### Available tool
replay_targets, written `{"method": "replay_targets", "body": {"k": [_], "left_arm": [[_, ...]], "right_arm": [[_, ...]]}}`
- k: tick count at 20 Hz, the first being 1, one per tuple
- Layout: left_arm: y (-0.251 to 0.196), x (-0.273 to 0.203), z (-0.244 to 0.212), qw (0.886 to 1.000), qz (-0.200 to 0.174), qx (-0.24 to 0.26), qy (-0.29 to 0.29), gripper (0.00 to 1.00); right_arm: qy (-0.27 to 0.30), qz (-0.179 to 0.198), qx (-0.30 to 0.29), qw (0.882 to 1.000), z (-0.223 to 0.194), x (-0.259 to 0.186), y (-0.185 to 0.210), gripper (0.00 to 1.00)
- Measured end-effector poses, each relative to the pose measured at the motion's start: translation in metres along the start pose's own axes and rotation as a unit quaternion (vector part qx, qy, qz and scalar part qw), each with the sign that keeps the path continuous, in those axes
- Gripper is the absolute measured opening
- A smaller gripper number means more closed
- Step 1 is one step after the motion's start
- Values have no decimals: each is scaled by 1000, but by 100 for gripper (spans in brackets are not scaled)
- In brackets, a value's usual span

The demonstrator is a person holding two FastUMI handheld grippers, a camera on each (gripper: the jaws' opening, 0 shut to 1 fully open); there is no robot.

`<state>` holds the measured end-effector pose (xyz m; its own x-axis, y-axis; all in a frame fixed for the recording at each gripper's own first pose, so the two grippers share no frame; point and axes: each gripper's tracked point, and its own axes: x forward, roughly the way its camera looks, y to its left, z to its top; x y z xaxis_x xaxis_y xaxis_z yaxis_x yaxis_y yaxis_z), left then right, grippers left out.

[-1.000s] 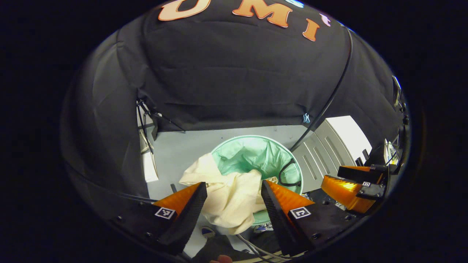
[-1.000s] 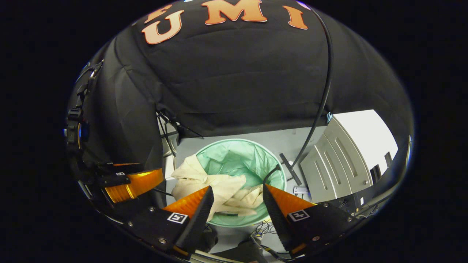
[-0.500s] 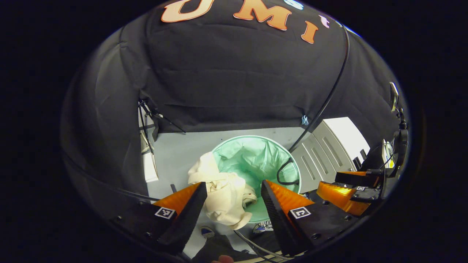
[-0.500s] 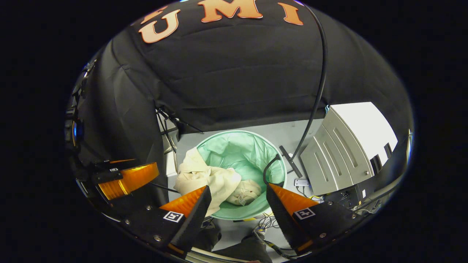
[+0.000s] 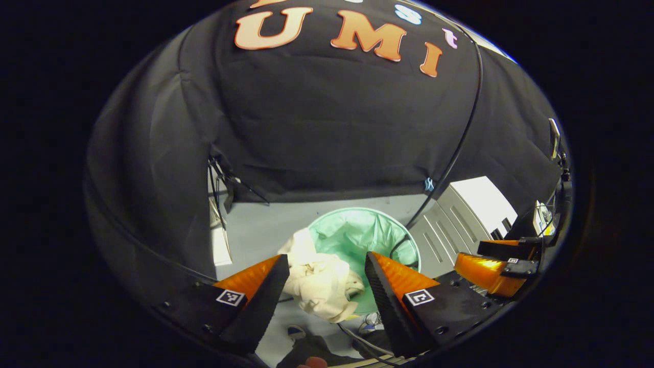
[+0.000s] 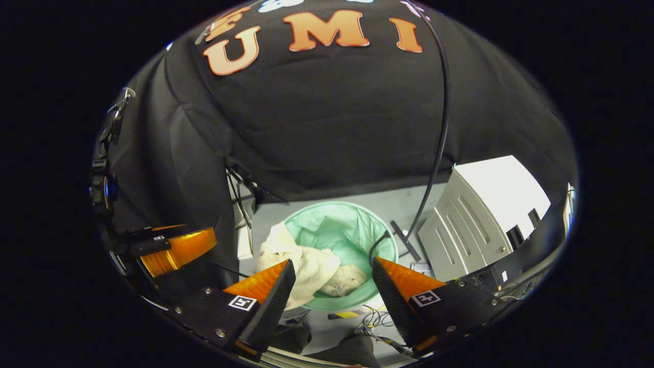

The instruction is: Grasp the clothes on the hanger with both hands and then place them into the laundry hamper below.

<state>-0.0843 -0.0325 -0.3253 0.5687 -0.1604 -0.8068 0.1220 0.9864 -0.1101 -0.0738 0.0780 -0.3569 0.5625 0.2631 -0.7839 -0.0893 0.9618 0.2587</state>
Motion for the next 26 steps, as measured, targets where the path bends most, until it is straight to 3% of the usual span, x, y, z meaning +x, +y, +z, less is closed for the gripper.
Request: {"method": "replay_targets", "body": {"k": [6,9,15,16,20,21,22,24,26], "left_arm": [[7,-69,74,995,3,-19,-96,100],[16,-101,120,988,9,-25,-155,98],[28,-169,205,957,42,-26,-285,100],[29,-182,215,953,42,-26,-298,97],[30,-219,248,933,46,-20,-357,100],[31,-227,255,928,50,-17,-368,93],[37,-234,260,923,59,-17,-379,97],[39,-244,268,914,65,-21,-400,94],[34,-249,271,913,59,-24,-403,97]], "right_arm": [[-105,11,-19,994,88,-77,22,94],[-157,6,-26,987,133,-116,19,94],[-288,-27,-35,957,216,-188,-1,93],[-305,-32,-36,951,227,-204,-2,93],[-382,-52,-33,922,268,-258,-17,93],[-395,-52,-30,917,274,-266,-20,93],[-403,-54,-26,913,278,-273,-22,96],[-415,-60,-22,907,284,-283,-29,93],[-430,-70,-25,900,294,-292,-34,93]]}}
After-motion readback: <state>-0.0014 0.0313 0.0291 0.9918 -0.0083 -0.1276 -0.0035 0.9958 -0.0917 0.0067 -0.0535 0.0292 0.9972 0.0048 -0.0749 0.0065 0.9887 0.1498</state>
